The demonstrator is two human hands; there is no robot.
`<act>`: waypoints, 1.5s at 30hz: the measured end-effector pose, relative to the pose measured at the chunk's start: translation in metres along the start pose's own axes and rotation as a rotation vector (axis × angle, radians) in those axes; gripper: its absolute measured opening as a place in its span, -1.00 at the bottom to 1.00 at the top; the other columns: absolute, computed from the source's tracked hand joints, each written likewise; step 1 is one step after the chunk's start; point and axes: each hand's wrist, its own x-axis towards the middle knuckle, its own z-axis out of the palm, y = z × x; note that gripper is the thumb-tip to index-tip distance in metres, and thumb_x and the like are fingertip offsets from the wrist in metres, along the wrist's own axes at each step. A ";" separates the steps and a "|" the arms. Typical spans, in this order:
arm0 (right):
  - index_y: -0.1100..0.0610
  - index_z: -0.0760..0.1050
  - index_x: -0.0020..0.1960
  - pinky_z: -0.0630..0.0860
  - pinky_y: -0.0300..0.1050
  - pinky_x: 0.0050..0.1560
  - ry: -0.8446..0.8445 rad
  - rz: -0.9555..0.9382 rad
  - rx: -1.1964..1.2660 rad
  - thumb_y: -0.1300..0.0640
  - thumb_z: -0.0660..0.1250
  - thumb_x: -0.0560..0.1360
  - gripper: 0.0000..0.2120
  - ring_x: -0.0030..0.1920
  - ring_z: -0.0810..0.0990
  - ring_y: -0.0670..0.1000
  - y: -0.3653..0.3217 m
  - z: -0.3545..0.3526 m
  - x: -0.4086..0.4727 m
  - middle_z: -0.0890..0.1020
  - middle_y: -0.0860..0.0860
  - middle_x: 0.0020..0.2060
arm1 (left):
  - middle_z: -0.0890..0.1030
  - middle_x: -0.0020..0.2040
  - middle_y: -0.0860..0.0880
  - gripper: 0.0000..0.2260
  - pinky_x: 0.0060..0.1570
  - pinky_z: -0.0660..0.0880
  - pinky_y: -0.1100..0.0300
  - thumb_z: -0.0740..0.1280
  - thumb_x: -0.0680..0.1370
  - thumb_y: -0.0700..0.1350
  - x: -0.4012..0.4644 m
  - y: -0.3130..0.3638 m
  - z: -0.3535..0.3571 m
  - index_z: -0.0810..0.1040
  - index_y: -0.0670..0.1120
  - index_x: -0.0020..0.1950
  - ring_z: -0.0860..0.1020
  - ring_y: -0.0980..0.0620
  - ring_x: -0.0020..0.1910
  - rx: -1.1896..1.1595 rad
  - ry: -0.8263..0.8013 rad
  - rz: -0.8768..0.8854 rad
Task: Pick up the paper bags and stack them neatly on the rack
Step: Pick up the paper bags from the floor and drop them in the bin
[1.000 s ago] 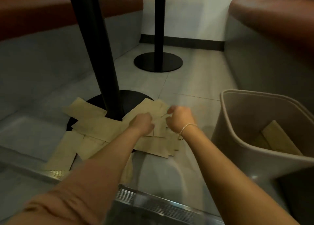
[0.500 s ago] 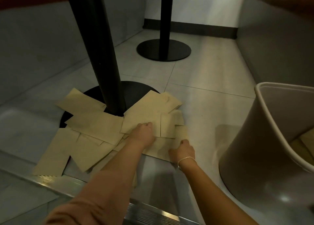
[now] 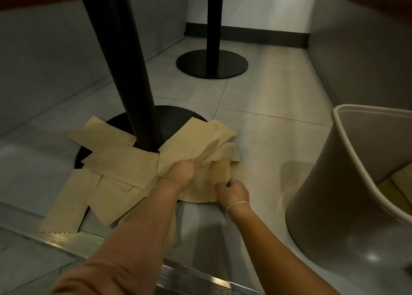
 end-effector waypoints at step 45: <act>0.07 0.49 0.25 0.43 0.02 0.14 0.863 -0.363 -0.414 0.25 0.20 0.54 -0.69 0.21 0.47 0.23 -0.137 -0.308 -0.206 0.50 0.17 0.21 | 0.53 -0.07 -0.03 -0.89 -0.39 0.31 0.24 0.11 0.65 -0.09 -0.143 0.156 -0.184 0.39 -0.03 -0.04 0.47 0.03 -0.16 -0.750 0.762 0.180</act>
